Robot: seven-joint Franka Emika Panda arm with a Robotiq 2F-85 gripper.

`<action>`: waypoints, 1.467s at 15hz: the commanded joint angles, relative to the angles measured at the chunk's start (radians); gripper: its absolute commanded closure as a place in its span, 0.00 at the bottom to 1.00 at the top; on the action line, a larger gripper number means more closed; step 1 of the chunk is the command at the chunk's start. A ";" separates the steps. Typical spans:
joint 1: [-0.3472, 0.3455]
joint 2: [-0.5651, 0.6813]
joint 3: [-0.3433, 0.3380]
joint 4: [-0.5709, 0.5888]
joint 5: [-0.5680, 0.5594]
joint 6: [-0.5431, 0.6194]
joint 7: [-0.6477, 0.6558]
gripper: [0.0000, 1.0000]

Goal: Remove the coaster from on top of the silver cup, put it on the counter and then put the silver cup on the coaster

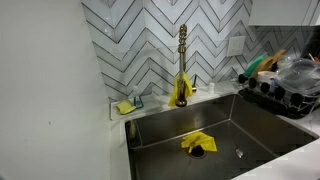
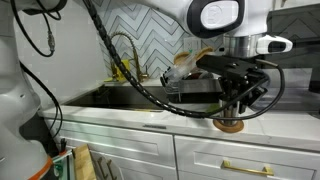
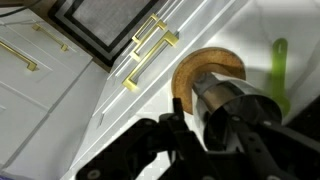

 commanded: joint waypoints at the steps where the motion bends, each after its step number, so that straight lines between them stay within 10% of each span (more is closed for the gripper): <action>1: -0.018 0.005 0.018 0.014 0.012 0.002 0.009 0.35; 6: -0.022 -0.007 0.022 0.040 0.033 -0.008 0.002 0.01; 16: 0.016 -0.180 0.033 -0.002 0.012 0.023 0.015 0.00; 22: 0.061 -0.311 0.029 -0.066 -0.185 0.026 0.303 0.00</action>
